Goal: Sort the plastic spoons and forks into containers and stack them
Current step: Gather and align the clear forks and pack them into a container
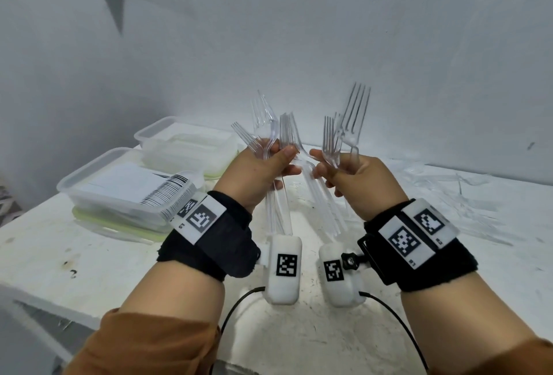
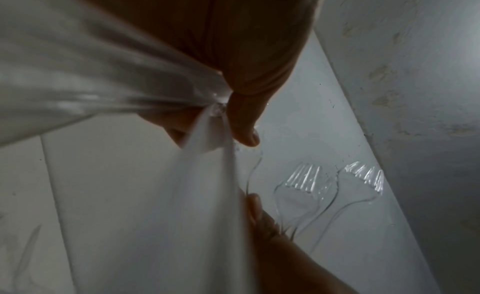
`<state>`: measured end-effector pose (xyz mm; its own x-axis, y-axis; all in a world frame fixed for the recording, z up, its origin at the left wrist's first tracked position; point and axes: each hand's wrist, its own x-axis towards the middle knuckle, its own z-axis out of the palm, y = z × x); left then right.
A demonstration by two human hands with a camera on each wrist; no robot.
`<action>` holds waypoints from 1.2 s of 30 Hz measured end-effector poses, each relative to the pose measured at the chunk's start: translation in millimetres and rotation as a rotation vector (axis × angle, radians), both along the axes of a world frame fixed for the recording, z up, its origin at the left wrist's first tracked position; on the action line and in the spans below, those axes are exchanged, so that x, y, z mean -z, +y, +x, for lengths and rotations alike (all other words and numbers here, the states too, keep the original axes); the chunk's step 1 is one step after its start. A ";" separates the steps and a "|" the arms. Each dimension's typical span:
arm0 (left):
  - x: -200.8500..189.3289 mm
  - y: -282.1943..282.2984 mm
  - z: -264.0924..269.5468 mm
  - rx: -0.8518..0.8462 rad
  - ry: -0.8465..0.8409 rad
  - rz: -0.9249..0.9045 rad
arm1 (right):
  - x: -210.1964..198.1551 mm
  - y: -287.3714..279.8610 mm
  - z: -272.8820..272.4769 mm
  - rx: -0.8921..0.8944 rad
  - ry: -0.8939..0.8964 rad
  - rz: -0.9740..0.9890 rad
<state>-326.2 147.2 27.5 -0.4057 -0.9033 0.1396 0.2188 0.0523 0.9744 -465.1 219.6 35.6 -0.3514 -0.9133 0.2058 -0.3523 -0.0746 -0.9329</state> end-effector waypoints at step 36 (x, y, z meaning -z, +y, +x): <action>3.8 -6.9 -0.2 -0.001 -0.038 -0.034 | 4.3 -11.9 -17.5 0.018 0.010 0.130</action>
<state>-326.4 140.3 23.7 -0.4106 -0.8986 0.1543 0.1816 0.0853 0.9797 -482.7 207.8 31.3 -0.3664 -0.9261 0.0895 -0.3621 0.0534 -0.9306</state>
